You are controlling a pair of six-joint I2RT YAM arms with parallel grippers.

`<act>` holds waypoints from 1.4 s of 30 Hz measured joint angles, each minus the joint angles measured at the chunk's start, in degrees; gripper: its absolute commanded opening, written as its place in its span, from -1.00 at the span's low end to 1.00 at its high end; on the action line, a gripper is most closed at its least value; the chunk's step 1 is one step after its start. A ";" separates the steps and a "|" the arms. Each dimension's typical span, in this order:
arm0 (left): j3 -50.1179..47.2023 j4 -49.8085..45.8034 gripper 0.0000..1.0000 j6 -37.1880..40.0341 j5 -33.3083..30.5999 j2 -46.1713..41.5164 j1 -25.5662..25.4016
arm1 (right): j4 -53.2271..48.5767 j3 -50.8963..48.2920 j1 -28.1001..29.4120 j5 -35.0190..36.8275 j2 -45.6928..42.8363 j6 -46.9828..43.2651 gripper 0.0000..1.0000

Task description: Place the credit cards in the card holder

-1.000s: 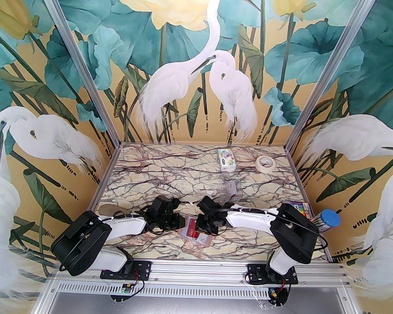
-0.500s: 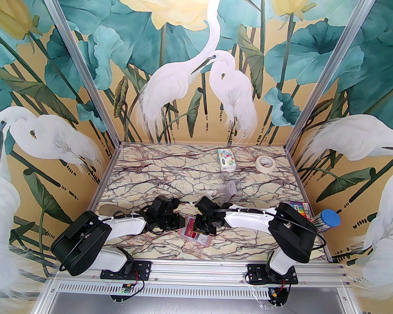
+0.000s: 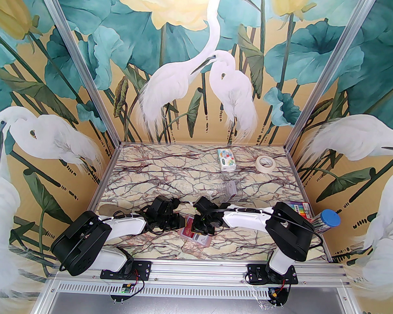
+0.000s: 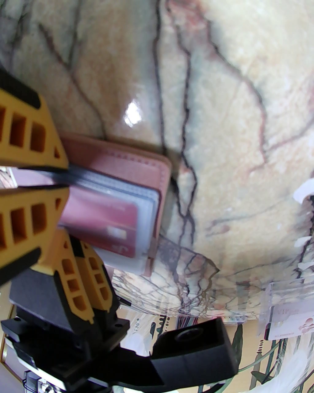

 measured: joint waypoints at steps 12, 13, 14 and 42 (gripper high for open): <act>-0.42 -0.09 -0.68 -0.74 -0.92 -0.83 -0.07 | -0.35 0.72 0.00 0.22 0.57 -1.16 -0.66; -0.63 -0.13 -0.68 -0.90 -1.16 -1.20 -0.13 | -0.37 0.87 0.00 0.22 0.63 -1.31 -0.66; -0.79 -0.28 -0.67 -1.05 -1.42 -1.53 -0.15 | -0.37 1.01 0.00 0.24 0.63 -1.38 -0.66; -2.97 -10.84 -0.48 -2.73 -8.98 -14.38 -0.42 | -5.46 8.98 0.02 1.22 4.72 -7.34 -0.58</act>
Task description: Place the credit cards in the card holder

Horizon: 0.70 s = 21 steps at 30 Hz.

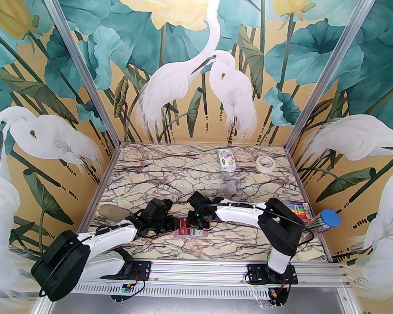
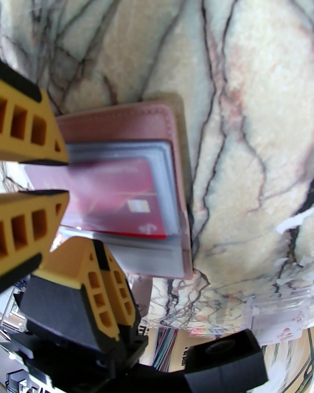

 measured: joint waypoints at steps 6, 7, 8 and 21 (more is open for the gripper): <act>0.42 -4.57 -0.23 -0.33 -2.47 -4.35 0.00 | -3.74 0.33 0.00 2.82 -4.20 -1.36 -0.44; 0.66 -5.33 -0.17 -0.35 -2.91 -5.20 0.00 | -4.61 0.66 0.00 3.52 -4.96 -1.60 -0.42; 0.85 -5.95 -0.11 -0.35 -3.34 -5.97 0.00 | -5.22 0.92 0.00 4.00 -5.51 -1.77 -0.40; 3.78 -13.33 0.65 0.68 -8.63 -14.19 0.11 | -16.65 0.04 0.00 17.77 -18.95 -3.13 0.09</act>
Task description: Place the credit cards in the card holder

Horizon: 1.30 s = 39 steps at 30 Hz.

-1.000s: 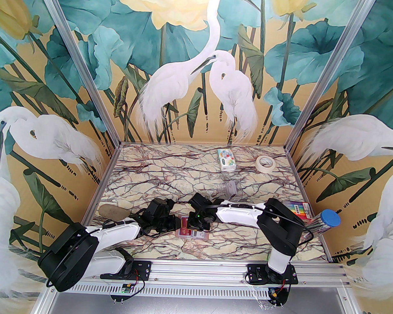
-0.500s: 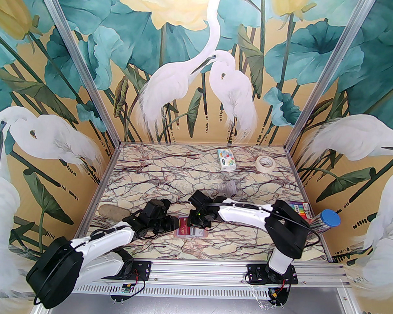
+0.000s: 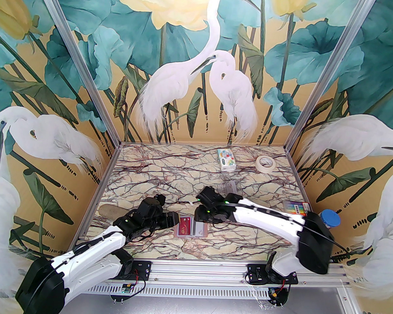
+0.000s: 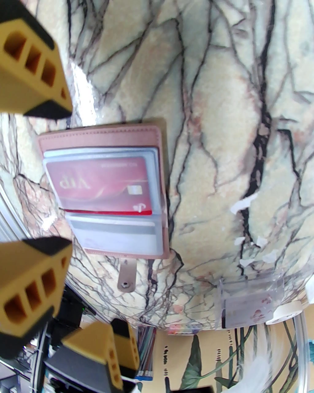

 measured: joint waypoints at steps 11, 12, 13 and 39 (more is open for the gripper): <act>0.13 -3.02 0.85 0.57 -2.51 -2.67 1.64 | -5.55 -5.53 0.00 5.55 -6.82 2.05 0.21; 0.13 -3.17 0.84 0.57 -2.51 -2.60 1.64 | -5.55 -5.81 0.00 5.55 -6.82 2.19 0.21; 0.13 -3.21 0.83 0.59 -2.49 -2.54 1.70 | -5.53 -5.97 -0.02 5.42 -6.80 2.40 0.21; -0.90 -1.86 0.74 0.57 0.42 2.69 1.84 | -3.72 -0.24 0.00 1.05 8.85 2.27 -0.43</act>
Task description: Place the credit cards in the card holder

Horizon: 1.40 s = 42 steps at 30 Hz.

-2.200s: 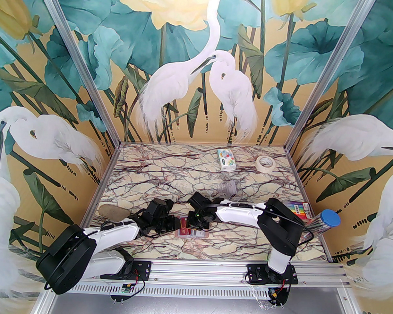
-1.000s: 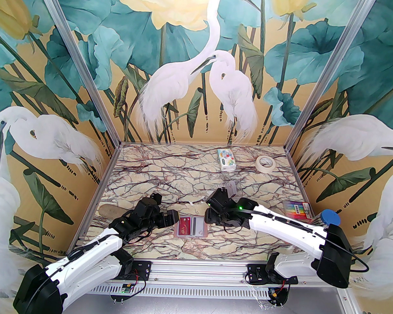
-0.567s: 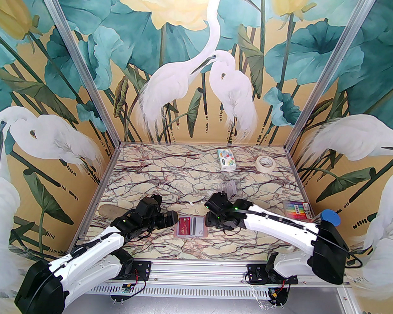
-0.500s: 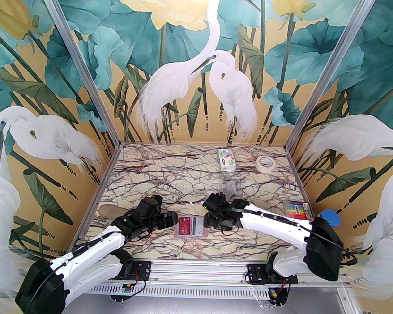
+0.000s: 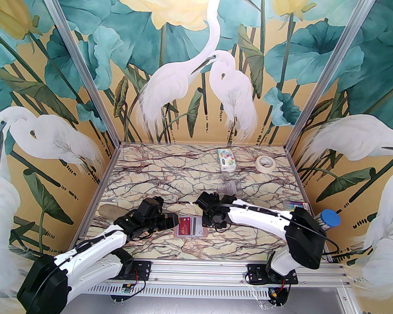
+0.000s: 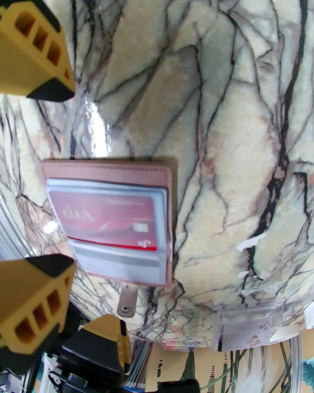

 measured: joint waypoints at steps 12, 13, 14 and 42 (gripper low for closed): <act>0.00 0.07 0.74 0.00 0.11 0.00 0.02 | -2.16 1.90 0.09 0.70 2.47 -0.87 -0.60; 0.00 0.07 0.74 0.00 0.13 0.00 0.02 | -2.23 2.08 0.09 0.85 2.71 -0.90 -0.63; 0.00 0.04 0.74 0.00 0.13 0.00 0.02 | -2.21 2.12 0.09 0.90 2.86 -1.03 -0.65; -0.17 3.69 0.42 -1.16 4.31 3.37 0.02 | -1.99 2.38 0.09 1.03 2.14 -5.20 -1.00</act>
